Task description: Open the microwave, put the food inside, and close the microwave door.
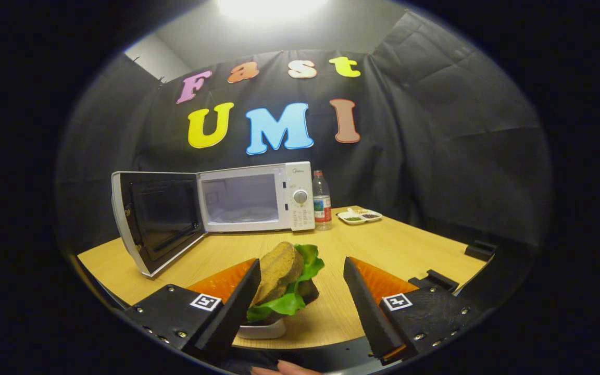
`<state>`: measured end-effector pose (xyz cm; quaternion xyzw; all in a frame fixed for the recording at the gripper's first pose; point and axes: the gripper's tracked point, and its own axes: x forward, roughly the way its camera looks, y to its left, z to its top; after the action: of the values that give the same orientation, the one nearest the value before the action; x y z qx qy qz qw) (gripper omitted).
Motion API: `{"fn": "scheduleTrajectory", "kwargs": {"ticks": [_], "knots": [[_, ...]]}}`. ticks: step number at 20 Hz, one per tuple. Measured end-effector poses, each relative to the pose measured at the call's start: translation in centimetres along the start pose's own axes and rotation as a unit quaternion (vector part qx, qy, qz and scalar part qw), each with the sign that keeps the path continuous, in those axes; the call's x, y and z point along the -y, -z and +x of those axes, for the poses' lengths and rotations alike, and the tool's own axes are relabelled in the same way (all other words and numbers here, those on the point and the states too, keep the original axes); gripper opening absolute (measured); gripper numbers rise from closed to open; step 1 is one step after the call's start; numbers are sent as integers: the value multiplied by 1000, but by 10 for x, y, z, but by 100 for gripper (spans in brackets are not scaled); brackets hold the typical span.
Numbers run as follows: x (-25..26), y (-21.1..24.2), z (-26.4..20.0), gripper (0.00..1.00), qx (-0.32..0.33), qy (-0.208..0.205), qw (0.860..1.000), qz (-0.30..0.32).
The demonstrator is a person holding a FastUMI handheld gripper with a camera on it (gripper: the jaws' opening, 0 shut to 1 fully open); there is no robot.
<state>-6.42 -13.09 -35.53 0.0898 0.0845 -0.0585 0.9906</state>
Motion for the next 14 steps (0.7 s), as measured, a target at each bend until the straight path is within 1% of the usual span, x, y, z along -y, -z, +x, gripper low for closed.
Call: {"fn": "scheduleTrajectory", "kwargs": {"ticks": [1, 2, 4, 5, 7, 8, 10, 11, 12, 13, 14], "knots": [[-5, 7, 1, 97, -10, -16, 1000, 25], [-10, 9, 3, 93, -15, -29, 998, 52], [-16, 10, 8, 78, -25, -48, 995, 88], [-20, 13, 9, 77, -33, -57, 993, 102], [-25, 15, 13, 62, -48, -76, 987, 131], [-26, 17, 15, 61, -53, -80, 986, 137], [-25, 14, 16, 49, -66, -92, 979, 169], [-25, 11, 18, 42, -68, -95, 975, 187], [-25, 10, 18, 35, -70, -93, 975, 191], [-26, 9, 22, 24, -70, -91, 975, 192], [-28, 8, 22, 23, -69, -91, 977, 182]]}}
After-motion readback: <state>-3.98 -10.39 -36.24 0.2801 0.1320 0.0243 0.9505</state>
